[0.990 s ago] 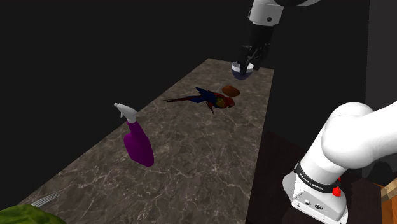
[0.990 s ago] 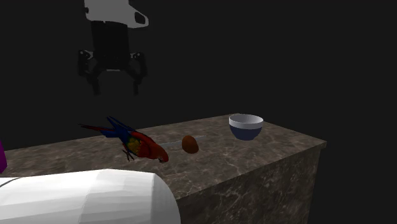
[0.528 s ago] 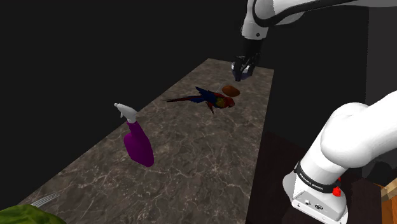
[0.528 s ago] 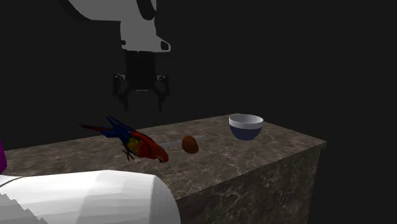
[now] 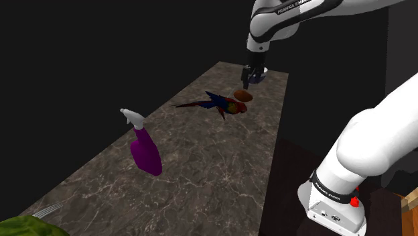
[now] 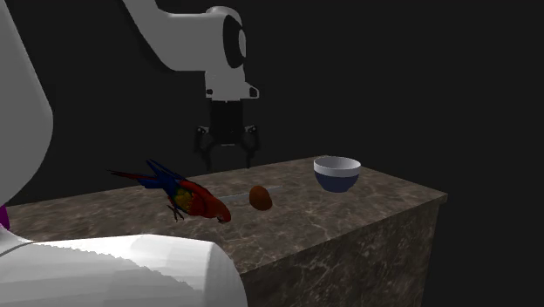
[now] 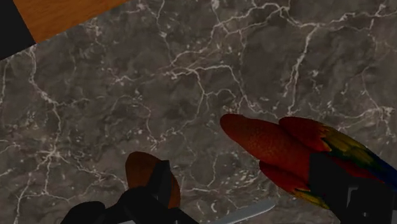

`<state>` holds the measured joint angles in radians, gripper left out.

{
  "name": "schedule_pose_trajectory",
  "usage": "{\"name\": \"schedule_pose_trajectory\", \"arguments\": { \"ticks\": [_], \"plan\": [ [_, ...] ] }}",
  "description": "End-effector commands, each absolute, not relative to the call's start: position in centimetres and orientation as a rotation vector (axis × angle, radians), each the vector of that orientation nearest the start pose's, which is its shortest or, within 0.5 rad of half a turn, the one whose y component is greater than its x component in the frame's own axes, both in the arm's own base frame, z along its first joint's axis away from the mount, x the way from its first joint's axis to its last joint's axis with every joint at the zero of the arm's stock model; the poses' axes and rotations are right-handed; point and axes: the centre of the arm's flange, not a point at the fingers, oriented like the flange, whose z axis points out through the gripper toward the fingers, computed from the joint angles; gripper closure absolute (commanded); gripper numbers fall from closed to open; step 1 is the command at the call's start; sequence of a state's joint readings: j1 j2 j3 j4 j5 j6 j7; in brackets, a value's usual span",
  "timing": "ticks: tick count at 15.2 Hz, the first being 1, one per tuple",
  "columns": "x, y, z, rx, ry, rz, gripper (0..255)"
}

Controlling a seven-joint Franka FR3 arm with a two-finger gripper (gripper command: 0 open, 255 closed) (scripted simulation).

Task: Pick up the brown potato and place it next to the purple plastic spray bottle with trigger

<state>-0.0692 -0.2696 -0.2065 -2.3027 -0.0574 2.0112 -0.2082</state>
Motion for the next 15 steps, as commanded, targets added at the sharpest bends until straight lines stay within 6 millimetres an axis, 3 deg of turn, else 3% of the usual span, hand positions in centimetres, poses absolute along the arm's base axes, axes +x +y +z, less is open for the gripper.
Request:
{"name": "schedule_pose_trajectory", "arguments": {
  "ticks": [1, 9, 15],
  "plan": [
    [45.8, -14.9, 43.4, -3.135, 0.042, 0.053, 0],
    [51.6, -21.3, 36.9, -3.141, 0.002, 0.108, 0],
    [51.9, -21.8, 33.8, -3.142, -0.001, 0.112, 0]
  ]
}}
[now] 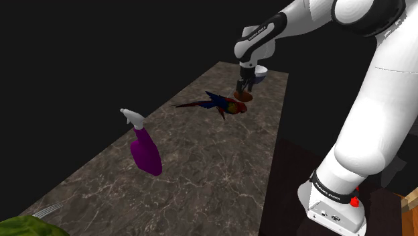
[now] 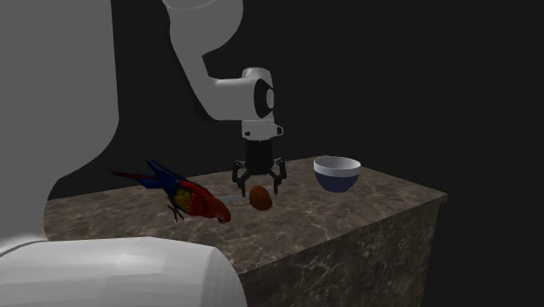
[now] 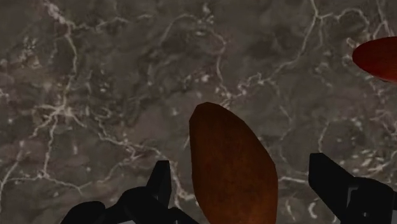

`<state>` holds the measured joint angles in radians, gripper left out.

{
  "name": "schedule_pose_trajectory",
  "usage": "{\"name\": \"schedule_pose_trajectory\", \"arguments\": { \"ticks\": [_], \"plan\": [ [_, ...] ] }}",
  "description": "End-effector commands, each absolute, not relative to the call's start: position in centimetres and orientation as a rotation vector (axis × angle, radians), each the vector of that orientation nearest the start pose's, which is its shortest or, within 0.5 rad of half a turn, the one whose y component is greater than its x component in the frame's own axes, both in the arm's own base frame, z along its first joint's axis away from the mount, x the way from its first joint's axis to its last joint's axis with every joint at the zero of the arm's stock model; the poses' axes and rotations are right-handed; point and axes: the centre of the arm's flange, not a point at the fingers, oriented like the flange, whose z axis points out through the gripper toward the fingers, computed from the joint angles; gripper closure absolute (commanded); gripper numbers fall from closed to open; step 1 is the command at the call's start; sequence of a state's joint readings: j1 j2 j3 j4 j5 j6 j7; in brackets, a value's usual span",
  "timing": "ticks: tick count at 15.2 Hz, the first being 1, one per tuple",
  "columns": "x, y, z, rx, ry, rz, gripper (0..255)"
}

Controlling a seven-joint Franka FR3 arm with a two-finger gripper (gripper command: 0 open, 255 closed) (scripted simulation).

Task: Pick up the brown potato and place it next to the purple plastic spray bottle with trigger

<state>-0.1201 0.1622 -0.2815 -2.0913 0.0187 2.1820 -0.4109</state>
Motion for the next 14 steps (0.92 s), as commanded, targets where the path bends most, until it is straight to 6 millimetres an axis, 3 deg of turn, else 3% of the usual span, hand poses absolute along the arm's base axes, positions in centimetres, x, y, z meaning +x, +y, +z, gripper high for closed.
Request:
{"name": "schedule_pose_trajectory", "arguments": {
  "ticks": [1, 3, 10, 11, 14],
  "plan": [
    [51.82, -21.82, 33.26, -3.142, -0.001, 0.112, 0],
    [51.76, -21.82, 32.43, -3.142, -0.001, 0.112, 0],
    [51.76, -21.82, 32.43, -3.142, -0.001, 0.112, 0],
    [51.76, -21.82, 32.42, -3.142, -0.001, 0.112, 255],
    [51.76, -21.82, 32.42, -3.142, 0.000, 0.112, 255]
  ]
}}
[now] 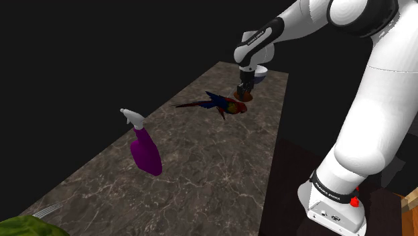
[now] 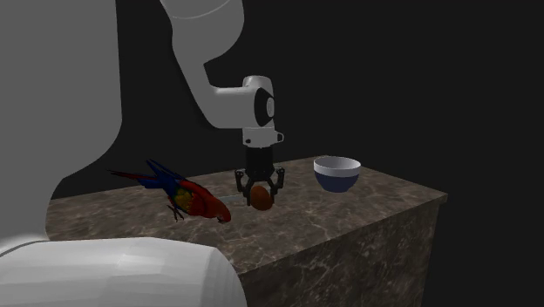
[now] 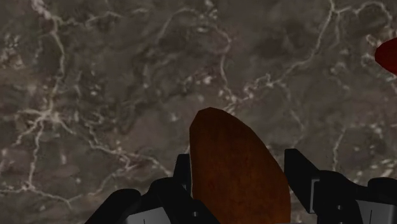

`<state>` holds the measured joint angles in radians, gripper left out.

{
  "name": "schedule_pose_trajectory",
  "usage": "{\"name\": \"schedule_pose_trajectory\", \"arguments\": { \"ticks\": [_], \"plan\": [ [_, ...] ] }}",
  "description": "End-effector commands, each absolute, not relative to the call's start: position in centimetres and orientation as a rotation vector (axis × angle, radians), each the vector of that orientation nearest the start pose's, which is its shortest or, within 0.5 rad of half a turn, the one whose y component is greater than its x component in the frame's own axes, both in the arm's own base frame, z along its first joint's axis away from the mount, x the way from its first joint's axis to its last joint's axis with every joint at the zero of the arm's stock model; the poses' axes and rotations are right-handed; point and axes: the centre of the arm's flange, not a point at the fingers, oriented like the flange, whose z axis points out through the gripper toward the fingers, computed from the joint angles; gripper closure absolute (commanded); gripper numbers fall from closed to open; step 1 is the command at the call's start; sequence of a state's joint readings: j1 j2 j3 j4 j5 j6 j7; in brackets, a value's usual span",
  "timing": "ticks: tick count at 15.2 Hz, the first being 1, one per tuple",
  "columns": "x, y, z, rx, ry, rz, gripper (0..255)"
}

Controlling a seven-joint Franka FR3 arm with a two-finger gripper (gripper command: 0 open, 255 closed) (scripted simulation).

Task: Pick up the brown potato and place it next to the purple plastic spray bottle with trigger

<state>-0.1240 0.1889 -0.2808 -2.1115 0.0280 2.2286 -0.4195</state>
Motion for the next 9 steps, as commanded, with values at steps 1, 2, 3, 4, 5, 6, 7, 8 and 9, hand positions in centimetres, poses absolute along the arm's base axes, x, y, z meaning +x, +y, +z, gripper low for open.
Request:
{"name": "schedule_pose_trajectory", "arguments": {
  "ticks": [1, 2, 3, 4, 5, 6, 7, 8, 9],
  "plan": [
    [51.8, -21.8, 32.4, -3.142, -0.001, 0.112, 255],
    [51.8, -21.8, 32.4, -3.142, -0.001, 0.112, 255],
    [51.8, -21.8, 32.4, -3.142, -0.001, 0.112, 255],
    [51.8, -21.8, 32.4, -3.142, 0.000, 0.112, 255],
    [51.8, -21.8, 32.4, -3.142, 0.000, 0.112, 255],
    [51.8, -21.8, 32.4, -3.142, -0.001, 0.112, 255],
    [51.8, -21.8, 33.0, -3.142, 0.000, 0.112, 255],
    [51.8, -21.8, 33.5, -3.142, -0.001, 0.112, 255],
    [51.8, -21.8, 34.0, -3.142, -0.001, 0.112, 255]
  ]
}}
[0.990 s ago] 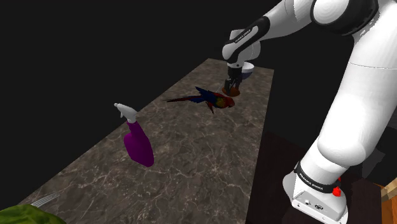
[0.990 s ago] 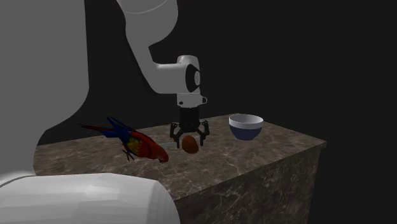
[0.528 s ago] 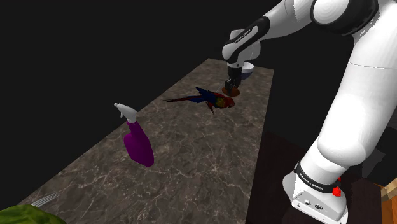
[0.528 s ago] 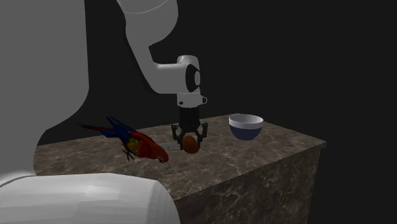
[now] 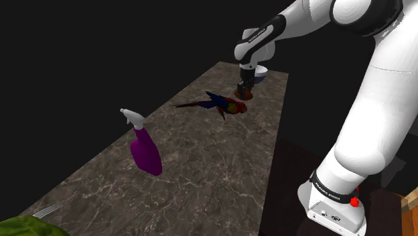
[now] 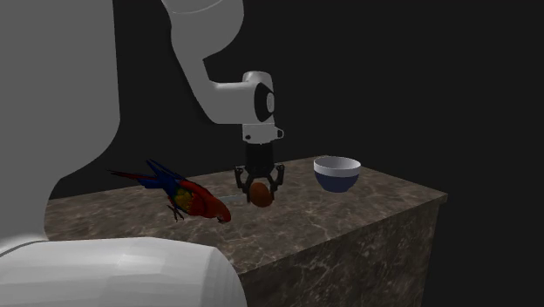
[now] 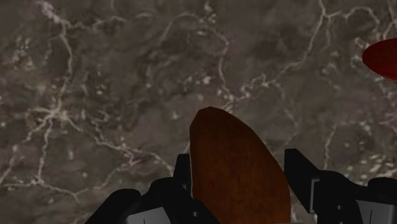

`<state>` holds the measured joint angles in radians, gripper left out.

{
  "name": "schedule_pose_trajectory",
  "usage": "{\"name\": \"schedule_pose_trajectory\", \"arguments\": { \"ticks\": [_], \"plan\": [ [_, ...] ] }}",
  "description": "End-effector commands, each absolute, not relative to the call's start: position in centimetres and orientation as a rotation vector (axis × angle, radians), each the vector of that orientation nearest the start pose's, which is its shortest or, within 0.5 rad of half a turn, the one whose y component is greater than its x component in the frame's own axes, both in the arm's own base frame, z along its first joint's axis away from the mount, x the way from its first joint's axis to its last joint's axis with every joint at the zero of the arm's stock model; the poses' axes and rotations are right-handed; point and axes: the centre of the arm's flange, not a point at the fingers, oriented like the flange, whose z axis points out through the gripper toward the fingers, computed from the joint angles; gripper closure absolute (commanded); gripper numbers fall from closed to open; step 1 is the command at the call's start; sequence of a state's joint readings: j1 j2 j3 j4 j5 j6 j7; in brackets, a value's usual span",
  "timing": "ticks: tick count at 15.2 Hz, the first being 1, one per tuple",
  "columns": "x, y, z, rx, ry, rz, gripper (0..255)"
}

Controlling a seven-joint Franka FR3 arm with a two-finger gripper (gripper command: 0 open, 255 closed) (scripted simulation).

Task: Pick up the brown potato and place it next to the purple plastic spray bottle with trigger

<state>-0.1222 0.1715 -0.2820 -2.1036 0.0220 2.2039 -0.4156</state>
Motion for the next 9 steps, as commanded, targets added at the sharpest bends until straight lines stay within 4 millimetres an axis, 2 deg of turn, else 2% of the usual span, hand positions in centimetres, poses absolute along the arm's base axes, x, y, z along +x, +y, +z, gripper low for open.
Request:
{"name": "schedule_pose_trajectory", "arguments": {
  "ticks": [1, 9],
  "plan": [
    [51.8, -21.8, 34.5, -3.142, -0.001, 0.112, 255],
    [51.8, -21.8, 38.8, -3.142, -0.001, 0.112, 255]
  ]
}}
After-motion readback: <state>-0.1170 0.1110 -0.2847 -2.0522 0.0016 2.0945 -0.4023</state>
